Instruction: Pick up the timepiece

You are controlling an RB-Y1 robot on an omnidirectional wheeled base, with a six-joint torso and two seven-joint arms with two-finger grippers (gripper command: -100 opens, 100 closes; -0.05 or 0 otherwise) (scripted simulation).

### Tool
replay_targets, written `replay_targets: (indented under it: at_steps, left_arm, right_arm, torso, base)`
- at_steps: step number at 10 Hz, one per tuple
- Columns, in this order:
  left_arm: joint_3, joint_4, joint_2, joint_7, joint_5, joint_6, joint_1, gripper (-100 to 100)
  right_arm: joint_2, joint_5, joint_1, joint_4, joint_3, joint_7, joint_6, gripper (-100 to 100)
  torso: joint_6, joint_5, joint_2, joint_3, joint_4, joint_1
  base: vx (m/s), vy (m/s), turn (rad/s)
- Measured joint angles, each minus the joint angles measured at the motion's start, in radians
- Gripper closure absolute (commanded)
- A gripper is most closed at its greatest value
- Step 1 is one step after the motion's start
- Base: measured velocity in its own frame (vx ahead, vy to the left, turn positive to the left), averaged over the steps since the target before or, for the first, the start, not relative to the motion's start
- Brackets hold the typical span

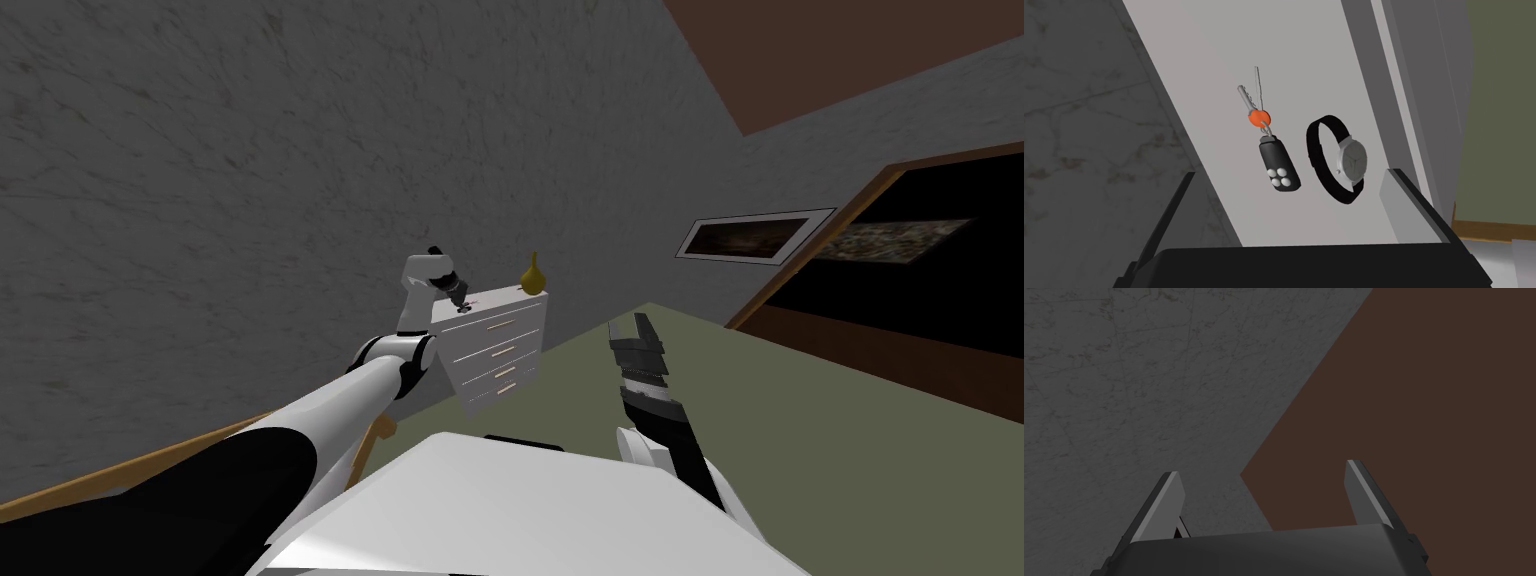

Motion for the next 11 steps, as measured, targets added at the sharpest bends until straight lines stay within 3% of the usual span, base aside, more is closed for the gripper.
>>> replay_targets:
  at_steps: [1, 6, 7, 8, 11]
  left_arm:
    - [-0.007, 0.029, 0.005, 0.005, -0.004, 0.027, -0.011, -100]
    - [-0.018, 0.048, 0.001, 0.019, -0.009, 0.145, 0.023, -100]
    - [-0.018, 0.047, 0.0, 0.02, -0.009, 0.15, 0.026, 0]
    - [-0.018, 0.047, 0.0, 0.02, -0.009, 0.149, 0.025, -100]
    - [-0.025, 0.072, -0.011, 0.016, -0.017, 0.105, 0.042, -100]
  right_arm:
    - [0.0, 0.0, 0.0, 0.0, 0.0, 0.0, 0.0, 0]
    - [0.0, 0.0, 0.0, 0.0, 0.0, 0.0, 0.0, 0]
    - [0.0, 0.0, 0.0, 0.0, 0.0, 0.0, 0.0, 0]
    - [0.0, 0.0, 0.0, 0.0, 0.0, 0.0, 0.0, 0]
    - [0.0, 0.0, 0.0, 0.0, 0.0, 0.0, 0.0, 0]
  torso:
    - [0.0, 0.0, 0.0, 0.0, 0.0, 0.001]
    - [0.0, 0.0, 0.003, 0.001, 0.0, -0.002]
    - [0.0, -0.001, 0.003, 0.002, 0.001, -0.002]
    - [0.0, -0.001, 0.004, 0.002, 0.001, -0.003]
    - [0.0, -0.001, 0.004, 0.002, 0.001, -0.003]
  base:
    - [0.037, 0.05, -0.023]
    - [0.02, 0.025, -0.015]
    - [0.0, 0.0, 0.0]
    - [0.0, 0.0, 0.0]
    - [0.0, 0.001, -0.004]
